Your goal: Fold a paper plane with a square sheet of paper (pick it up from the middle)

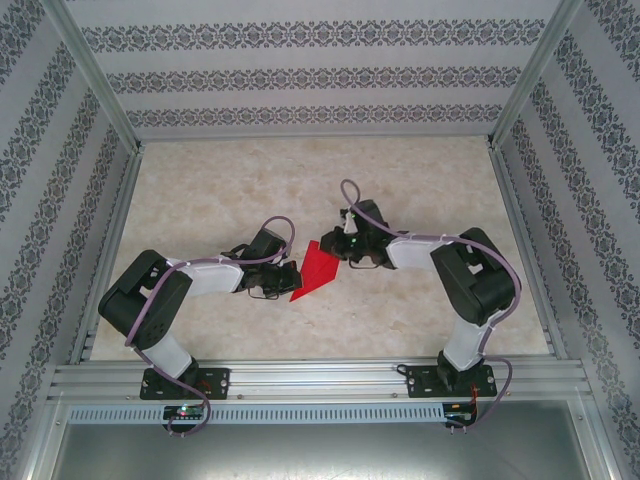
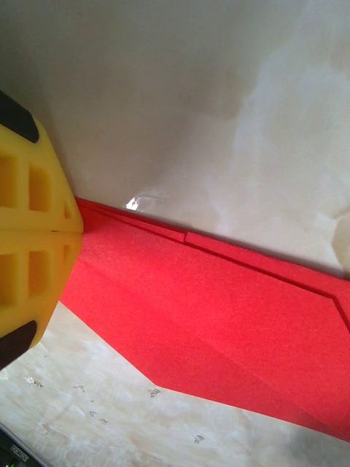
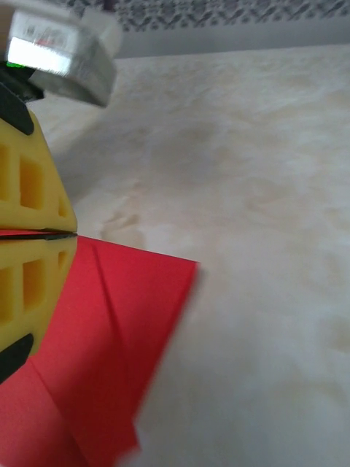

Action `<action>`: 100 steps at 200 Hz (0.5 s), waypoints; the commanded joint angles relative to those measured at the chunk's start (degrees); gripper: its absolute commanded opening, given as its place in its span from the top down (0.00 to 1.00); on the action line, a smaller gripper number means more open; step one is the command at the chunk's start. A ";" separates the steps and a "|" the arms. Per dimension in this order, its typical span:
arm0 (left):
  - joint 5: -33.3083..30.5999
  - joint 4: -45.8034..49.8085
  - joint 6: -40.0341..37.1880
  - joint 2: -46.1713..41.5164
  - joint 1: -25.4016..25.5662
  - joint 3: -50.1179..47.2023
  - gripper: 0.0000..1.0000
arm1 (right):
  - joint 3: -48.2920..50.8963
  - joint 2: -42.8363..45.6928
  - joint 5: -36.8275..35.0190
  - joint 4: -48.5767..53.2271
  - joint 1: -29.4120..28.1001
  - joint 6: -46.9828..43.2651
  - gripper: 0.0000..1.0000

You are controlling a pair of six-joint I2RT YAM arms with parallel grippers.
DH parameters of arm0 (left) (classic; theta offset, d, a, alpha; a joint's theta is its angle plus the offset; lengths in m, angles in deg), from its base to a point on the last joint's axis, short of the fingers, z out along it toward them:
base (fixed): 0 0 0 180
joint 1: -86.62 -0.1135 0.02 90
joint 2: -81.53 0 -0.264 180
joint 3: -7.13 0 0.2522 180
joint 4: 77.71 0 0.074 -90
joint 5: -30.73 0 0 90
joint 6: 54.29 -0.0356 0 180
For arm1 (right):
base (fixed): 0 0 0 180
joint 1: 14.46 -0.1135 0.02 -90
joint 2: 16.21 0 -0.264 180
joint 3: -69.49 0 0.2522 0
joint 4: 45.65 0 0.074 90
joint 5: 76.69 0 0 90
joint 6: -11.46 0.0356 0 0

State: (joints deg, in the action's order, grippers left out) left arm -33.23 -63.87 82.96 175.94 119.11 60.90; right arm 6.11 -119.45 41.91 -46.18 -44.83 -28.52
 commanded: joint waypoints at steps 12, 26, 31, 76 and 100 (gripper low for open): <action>-5.38 14.16 -2.30 3.32 -0.30 -3.26 0.97 | 1.65 -4.43 -0.62 -3.51 -1.90 2.27 0.90; -4.45 13.57 -2.34 3.08 -0.32 -3.30 0.97 | 2.19 -6.26 -1.30 -3.59 -2.06 2.12 0.90; -4.02 13.18 -2.34 2.98 -0.32 -3.29 0.96 | 2.47 -6.78 -1.48 -3.56 -1.98 2.06 0.90; -1.98 18.12 -5.81 -1.34 -0.04 1.84 0.92 | 3.94 -7.69 -1.53 -2.15 -1.22 0.33 0.91; -1.55 21.89 -7.43 -3.99 -0.23 7.58 0.91 | 4.10 -7.41 -1.44 -1.19 -0.92 -0.57 0.91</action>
State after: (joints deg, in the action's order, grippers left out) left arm -33.62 -54.08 79.02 174.52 119.11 64.42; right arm 8.14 -124.70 42.91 -51.66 -46.80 -26.84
